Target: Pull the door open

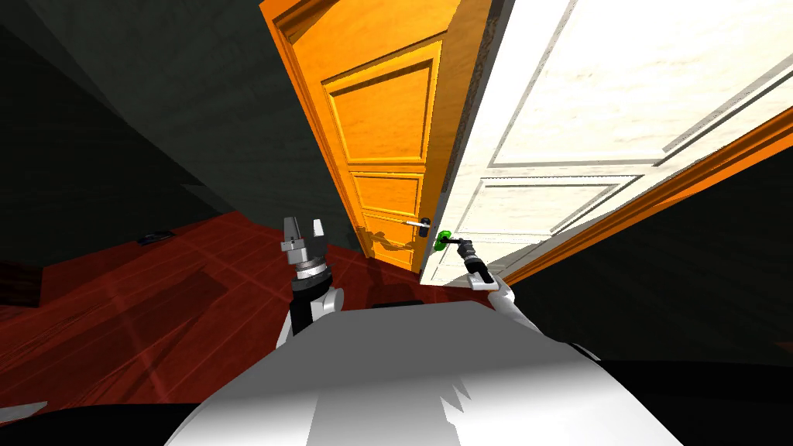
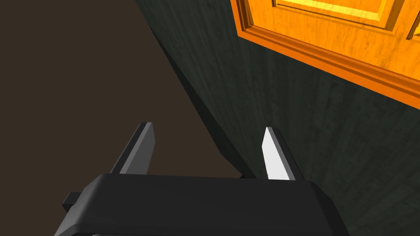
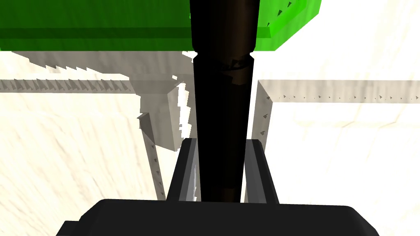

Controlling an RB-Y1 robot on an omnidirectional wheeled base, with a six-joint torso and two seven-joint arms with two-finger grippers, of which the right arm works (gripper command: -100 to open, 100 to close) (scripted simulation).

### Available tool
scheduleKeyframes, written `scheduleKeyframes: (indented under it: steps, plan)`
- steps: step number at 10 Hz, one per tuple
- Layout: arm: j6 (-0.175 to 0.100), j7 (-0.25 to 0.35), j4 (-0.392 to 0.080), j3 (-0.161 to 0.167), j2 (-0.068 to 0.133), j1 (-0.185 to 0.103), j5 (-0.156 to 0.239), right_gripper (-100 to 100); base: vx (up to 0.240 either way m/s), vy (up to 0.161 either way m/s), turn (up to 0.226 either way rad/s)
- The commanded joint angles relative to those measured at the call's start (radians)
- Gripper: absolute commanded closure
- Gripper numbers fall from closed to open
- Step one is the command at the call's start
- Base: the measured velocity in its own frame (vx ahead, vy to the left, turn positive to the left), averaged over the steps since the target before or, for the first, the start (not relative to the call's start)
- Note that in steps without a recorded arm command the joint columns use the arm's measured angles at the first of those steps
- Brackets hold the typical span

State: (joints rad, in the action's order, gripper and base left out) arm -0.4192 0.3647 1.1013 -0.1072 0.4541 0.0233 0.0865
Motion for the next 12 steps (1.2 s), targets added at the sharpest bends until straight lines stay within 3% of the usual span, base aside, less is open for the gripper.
scheduleKeyframes:
  steps: [1, 2, 10, 11, 12]
  plan:
    - [0.000, 0.000, 0.000, 0.000, 0.000, 0.000, 0.000, 100, -0.064, -0.034, 0.011]
    - [-0.015, 0.020, 0.010, 0.021, 0.015, 0.018, -0.002, 100, -0.141, -0.047, 0.096]
    - [-0.086, 0.103, 0.065, 0.108, 0.082, 0.087, -0.011, 100, -0.195, -0.069, 0.105]
    - [-0.076, 0.095, 0.060, 0.089, 0.085, 0.087, -0.008, 100, -0.097, -0.038, -0.001]
    - [-0.105, 0.118, 0.071, 0.107, 0.107, 0.116, -0.010, 100, -0.150, -0.055, 0.144]
